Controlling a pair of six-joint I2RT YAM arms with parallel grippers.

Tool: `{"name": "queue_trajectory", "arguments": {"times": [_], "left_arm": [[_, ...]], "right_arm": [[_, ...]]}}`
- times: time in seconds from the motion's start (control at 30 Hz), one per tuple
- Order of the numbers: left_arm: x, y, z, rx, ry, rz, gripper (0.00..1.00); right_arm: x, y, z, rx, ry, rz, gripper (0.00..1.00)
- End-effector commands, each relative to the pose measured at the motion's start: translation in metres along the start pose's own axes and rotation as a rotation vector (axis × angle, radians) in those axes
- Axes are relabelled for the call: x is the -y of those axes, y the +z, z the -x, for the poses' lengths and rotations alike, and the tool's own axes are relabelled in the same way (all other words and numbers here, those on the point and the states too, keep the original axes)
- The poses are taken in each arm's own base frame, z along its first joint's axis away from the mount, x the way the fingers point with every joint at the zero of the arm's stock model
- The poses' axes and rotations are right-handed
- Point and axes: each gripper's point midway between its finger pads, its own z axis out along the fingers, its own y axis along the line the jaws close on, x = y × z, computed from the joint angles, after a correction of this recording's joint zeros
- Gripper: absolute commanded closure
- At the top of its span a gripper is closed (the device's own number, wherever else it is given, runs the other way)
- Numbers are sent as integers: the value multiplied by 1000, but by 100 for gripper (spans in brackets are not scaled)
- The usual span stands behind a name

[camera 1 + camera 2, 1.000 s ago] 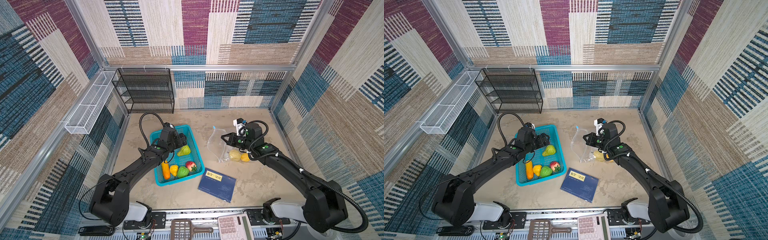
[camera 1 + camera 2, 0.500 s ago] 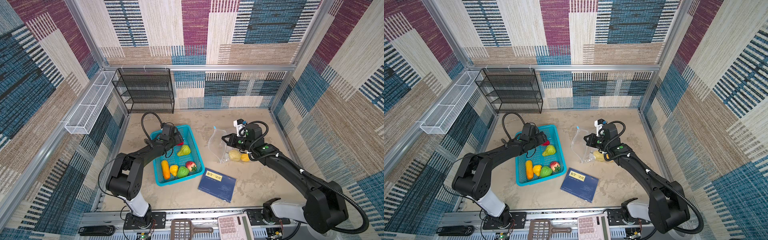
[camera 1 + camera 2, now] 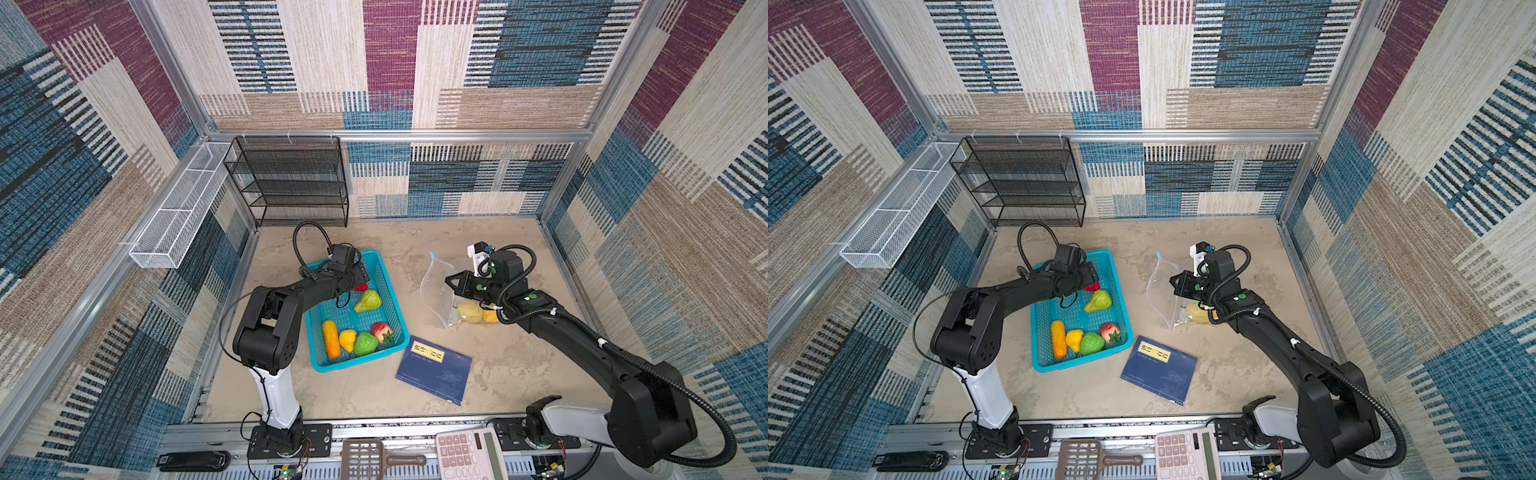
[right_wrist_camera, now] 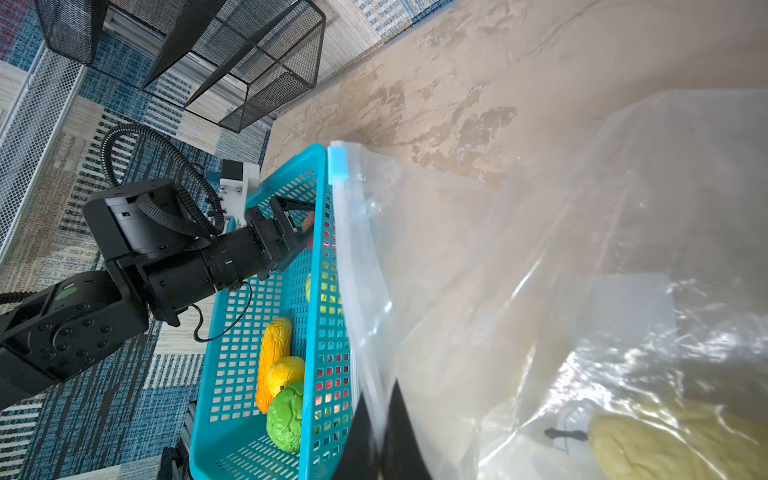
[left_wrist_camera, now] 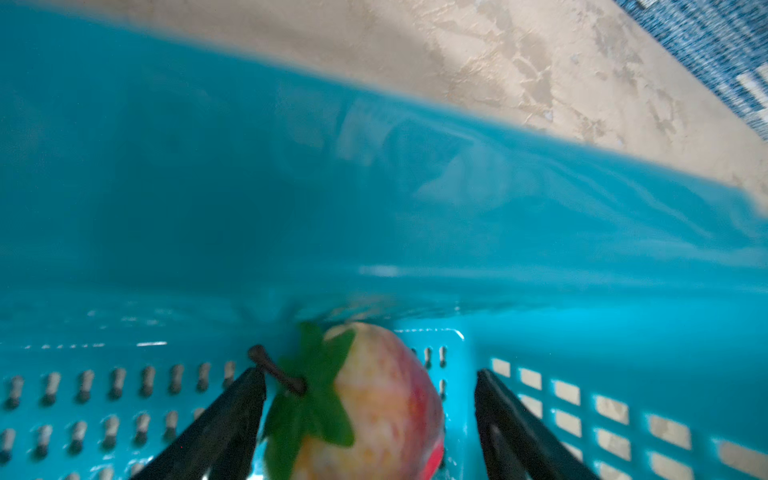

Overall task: Place the food in the zip-top bag and seal the zipper
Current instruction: 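Withdraw the left gripper back over the basket while the right gripper holds the bag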

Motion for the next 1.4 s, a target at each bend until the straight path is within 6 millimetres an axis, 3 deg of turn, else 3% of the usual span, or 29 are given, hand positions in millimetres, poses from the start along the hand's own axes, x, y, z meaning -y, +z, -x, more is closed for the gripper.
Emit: {"name": "queue_trajectory", "arguments": {"times": [0.0, 0.33, 0.8, 1.37], "left_arm": [[-21, -2, -4, -5, 21, 66, 19], [-33, -17, -2, 2, 74, 94, 24], [-2, 9, -6, -111, 86, -4, 23], [-18, 13, -15, -150, 159, 68, 28]], "right_arm": [[1, -1, 5, 23, -18, -8, 100], [2, 4, 4, 10, -17, -3, 100], [3, 1, 5, 17, -19, -16, 100], [3, 3, 5, 12, -19, -13, 100]]}}
